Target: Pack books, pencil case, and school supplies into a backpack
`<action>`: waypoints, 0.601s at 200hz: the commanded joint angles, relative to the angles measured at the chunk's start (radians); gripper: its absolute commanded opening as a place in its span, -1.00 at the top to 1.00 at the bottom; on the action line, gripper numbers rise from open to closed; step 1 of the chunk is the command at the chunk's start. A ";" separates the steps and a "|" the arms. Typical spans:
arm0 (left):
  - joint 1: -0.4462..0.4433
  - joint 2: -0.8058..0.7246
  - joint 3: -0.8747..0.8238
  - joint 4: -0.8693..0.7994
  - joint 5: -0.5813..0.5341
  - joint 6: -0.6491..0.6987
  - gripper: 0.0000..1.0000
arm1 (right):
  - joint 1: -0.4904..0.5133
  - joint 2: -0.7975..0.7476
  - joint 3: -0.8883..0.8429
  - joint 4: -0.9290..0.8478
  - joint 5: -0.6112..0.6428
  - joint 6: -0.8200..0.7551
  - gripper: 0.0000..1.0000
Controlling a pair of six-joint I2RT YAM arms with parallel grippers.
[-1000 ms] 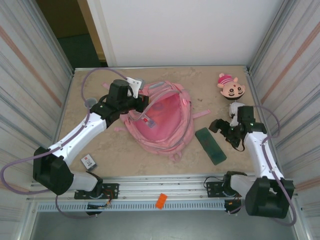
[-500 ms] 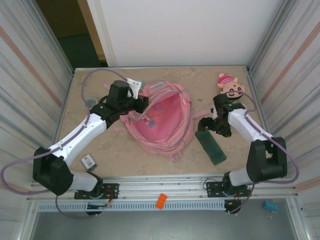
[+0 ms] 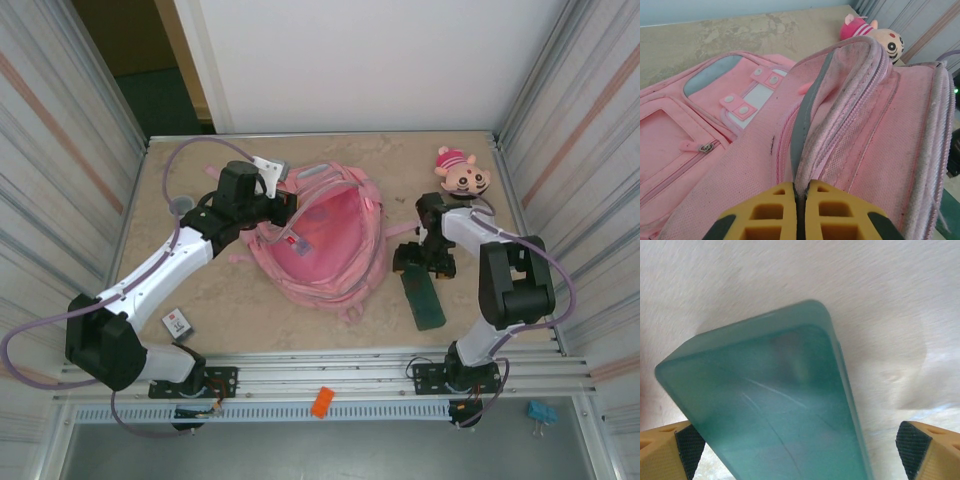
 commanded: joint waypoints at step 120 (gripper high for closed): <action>0.013 -0.041 0.032 0.067 0.000 -0.006 1.00 | 0.070 -0.225 -0.137 -0.083 -0.055 0.317 -0.98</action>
